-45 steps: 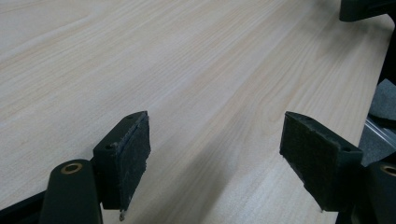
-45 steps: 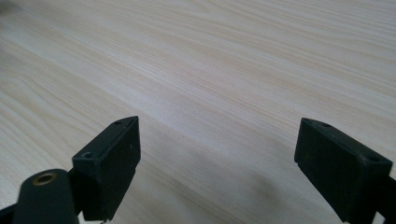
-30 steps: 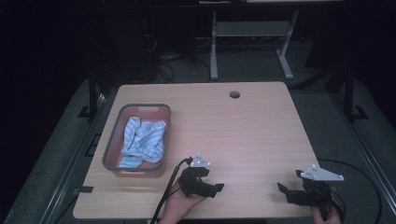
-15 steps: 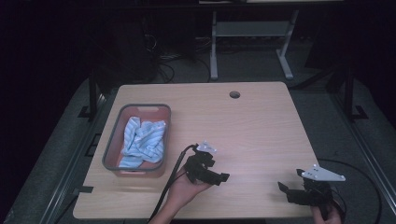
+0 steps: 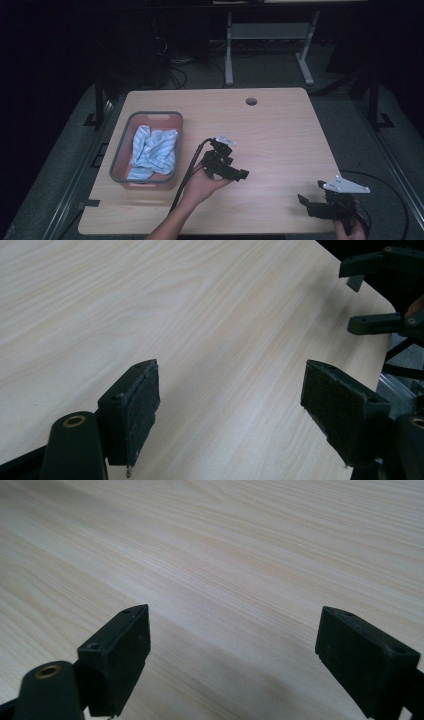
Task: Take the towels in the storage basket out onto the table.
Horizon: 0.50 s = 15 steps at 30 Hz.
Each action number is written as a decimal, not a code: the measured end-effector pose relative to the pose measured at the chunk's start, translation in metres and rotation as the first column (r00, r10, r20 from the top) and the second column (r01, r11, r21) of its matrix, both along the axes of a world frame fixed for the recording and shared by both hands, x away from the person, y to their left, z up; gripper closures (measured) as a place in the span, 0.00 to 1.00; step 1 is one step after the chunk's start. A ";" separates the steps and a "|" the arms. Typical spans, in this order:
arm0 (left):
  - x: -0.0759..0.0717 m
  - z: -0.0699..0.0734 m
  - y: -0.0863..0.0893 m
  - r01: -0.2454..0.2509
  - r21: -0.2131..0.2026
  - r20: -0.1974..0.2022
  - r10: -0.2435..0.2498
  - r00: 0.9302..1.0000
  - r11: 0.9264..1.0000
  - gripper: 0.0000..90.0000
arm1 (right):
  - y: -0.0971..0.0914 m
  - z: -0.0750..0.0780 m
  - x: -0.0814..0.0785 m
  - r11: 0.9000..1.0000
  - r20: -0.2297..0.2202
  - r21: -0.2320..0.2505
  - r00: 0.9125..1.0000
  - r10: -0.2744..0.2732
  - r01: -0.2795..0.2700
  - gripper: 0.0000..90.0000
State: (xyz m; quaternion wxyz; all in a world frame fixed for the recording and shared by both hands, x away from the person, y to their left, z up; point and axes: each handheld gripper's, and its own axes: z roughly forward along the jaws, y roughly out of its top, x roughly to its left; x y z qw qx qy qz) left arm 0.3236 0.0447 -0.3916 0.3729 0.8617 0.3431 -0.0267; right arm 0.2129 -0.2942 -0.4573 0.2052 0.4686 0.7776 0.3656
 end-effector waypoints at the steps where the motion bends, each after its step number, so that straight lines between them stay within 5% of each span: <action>1: 0.002 0.002 0.001 0.000 0.003 -0.006 0.000 1.000 1.000 0.26 | 0.001 0.000 0.000 1.000 -0.001 0.001 1.000 0.000 0.000 0.15; 15: 0.014 0.022 0.008 0.011 0.010 0.020 -0.011 1.000 1.000 0.26 | 0.001 0.000 -0.001 1.000 0.002 -0.002 1.000 0.005 -0.005 0.15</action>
